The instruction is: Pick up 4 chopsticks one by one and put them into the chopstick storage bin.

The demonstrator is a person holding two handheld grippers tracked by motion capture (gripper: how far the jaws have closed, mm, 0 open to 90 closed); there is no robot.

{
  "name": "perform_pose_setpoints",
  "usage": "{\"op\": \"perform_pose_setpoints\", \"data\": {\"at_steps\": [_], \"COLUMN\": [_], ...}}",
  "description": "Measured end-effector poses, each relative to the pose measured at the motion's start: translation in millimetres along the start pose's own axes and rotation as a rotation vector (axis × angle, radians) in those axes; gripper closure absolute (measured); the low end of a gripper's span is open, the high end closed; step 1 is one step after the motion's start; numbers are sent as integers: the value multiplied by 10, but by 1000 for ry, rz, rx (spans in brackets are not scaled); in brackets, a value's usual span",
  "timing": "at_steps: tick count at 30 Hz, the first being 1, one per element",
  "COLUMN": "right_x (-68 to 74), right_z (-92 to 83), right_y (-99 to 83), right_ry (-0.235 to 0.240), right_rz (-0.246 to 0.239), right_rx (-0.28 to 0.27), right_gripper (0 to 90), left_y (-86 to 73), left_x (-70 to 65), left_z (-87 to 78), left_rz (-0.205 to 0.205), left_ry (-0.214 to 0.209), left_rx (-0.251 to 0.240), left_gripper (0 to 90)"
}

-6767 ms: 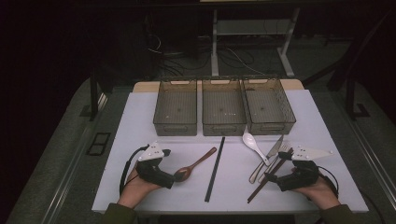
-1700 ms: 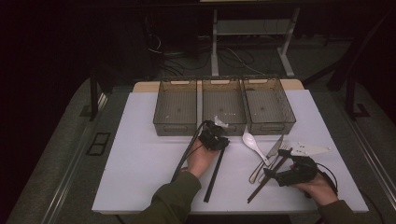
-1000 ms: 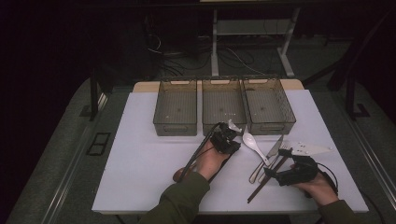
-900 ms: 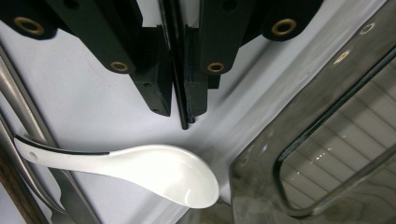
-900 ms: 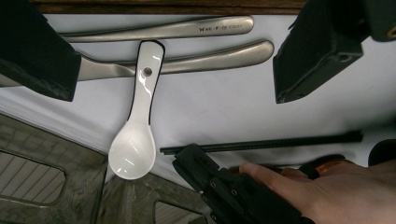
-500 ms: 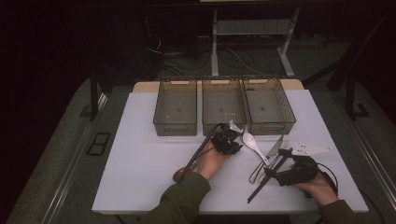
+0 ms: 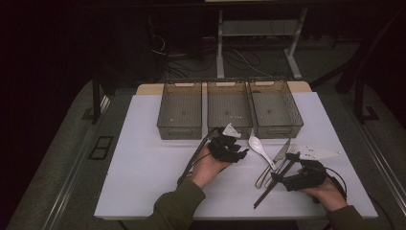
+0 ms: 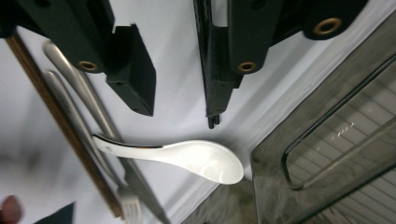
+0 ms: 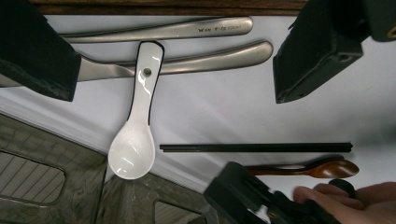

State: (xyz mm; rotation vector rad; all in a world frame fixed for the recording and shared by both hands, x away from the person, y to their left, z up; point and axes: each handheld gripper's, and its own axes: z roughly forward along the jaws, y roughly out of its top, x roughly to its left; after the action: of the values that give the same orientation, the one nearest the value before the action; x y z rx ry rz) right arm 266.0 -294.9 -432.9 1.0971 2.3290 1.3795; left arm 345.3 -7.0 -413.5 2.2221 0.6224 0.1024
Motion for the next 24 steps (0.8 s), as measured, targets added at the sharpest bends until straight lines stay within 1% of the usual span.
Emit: {"op": "perform_pose_setpoints", "data": {"at_steps": [1, 2, 3, 4, 5, 6, 7, 9, 11, 13, 15, 16, 18, 20, 21, 24], "right_x": [1, 1, 1, 1, 3, 3, 2, 3, 3, 3, 3, 2, 5, 6, 7, 9], "right_z": [-2, -3, -3, -4, -5, -5, -3, -3, -6, -7, -6, -4, -2, -3, -9, -16], "right_y": [0, 0, 0, -1, -1, -1, -1, -1, 0, 0, -2, -4, -6, -9, -17, -32], "right_ry": [2, 2, 2, 4, 5, 5, 6, 7, 10, 10, 14, 16, 17, 18, 21, 26], "right_rz": [1, 1, 1, 1, 1, 1, 0, 0, 4, 5, 4, 2, 3, 5, 5, 6], "right_rx": [-2, -1, -1, 0, 0, 0, 1, 2, 0, 0, 1, 2, 4, 3, 2, -2], "right_gripper": [8, 7, 7, 7, 7, 7, 7, 7, 8, 7, 7, 7, 7, 7, 7, 7], "left_y": [-16, -32, -50, -70, -91, -111, -131, -178, -231, -283, -332, -357, -401, -439, -455, -506], "left_x": [-5, -4, -10, -11, -10, -7, -4, 3, 7, 15, 21, 19, 21, 21, 23, 30], "left_z": [-37, -78, -114, -155, -195, -232, -266, -333, -395, -451, -500, -525, -569, -614, -633, -685], "left_rz": [-5, -2, -6, 0, 4, 5, 6, 4, 3, 1, 4, 2, -9, -2, -2, -21], "left_ry": [-5, -11, -14, -15, -20, -21, -27, -37, -41, -46, -48, -48, -58, -61, -64, -77], "left_rx": [-16, -26, -42, -52, -60, -66, -70, -86, -102, -109, -111, -116, -126, -134, -138, -160], "left_gripper": [556, 541, 541, 531, 503, 503, 474, 465, 432, 422, 384, 379, 363, 355, 336, 317]}}
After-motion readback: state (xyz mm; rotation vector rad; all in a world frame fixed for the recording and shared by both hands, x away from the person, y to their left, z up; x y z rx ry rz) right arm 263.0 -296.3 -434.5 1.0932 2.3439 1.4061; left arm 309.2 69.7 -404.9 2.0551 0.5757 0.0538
